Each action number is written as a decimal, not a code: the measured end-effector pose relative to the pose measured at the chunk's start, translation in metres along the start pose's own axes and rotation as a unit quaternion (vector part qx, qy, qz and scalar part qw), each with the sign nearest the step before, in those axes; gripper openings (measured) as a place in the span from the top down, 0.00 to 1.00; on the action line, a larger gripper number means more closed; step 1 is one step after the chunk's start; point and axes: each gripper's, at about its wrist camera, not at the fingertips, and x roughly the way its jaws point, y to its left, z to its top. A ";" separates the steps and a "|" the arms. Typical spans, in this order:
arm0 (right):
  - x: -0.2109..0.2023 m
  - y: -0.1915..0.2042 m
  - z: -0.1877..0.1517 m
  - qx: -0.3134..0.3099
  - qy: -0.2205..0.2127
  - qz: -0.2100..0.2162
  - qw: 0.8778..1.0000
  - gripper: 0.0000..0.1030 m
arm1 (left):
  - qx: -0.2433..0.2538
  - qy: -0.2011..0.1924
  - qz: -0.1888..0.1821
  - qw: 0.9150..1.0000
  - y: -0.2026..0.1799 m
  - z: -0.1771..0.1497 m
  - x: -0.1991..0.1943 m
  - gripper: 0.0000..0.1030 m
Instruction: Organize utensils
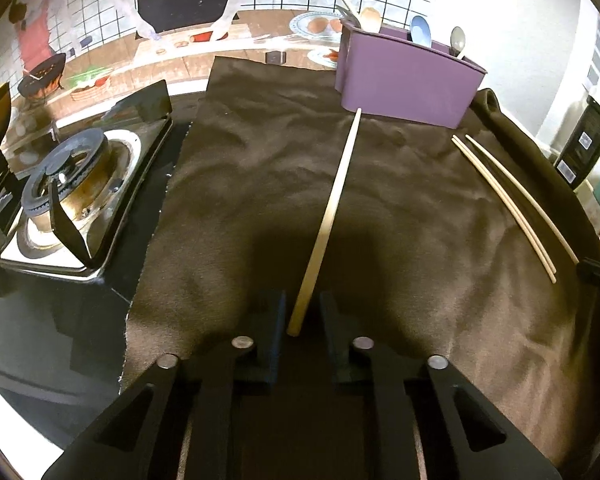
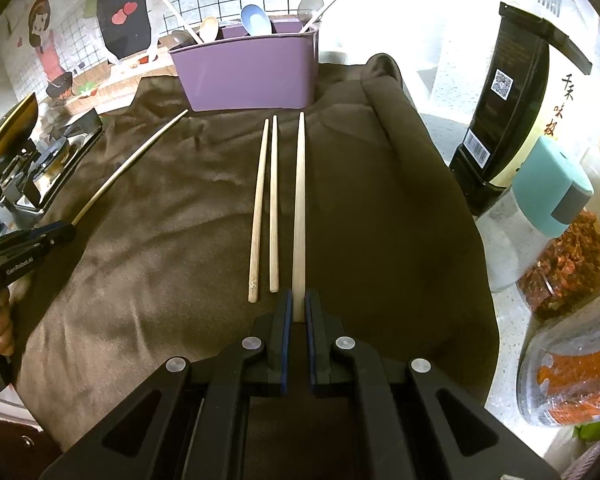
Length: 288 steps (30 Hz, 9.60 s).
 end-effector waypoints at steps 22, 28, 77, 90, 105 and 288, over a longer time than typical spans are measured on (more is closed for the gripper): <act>-0.023 0.005 0.015 -0.011 -0.044 0.009 0.999 0.95 | -0.005 -0.112 -0.010 0.994 -0.021 0.035 -0.082 0.94; -0.046 0.010 0.030 -0.022 -0.078 0.006 0.997 0.95 | 0.011 -0.147 -0.007 0.989 -0.032 0.054 -0.109 0.94; -0.137 0.023 0.334 0.003 -0.290 0.004 0.957 0.95 | -0.015 -0.301 -0.143 0.943 -0.040 0.352 -0.126 0.94; -0.037 0.007 0.331 0.022 -0.203 0.019 0.979 0.95 | -0.024 -0.198 -0.143 0.970 -0.049 0.341 -0.015 0.94; 0.000 0.013 0.315 0.001 -0.171 -0.022 0.985 0.91 | -0.004 -0.159 -0.107 0.982 -0.062 0.324 0.001 0.91; -0.156 0.012 0.149 -0.001 -0.211 0.003 0.978 0.96 | 0.036 -0.237 -0.112 0.964 -0.084 0.170 -0.185 0.96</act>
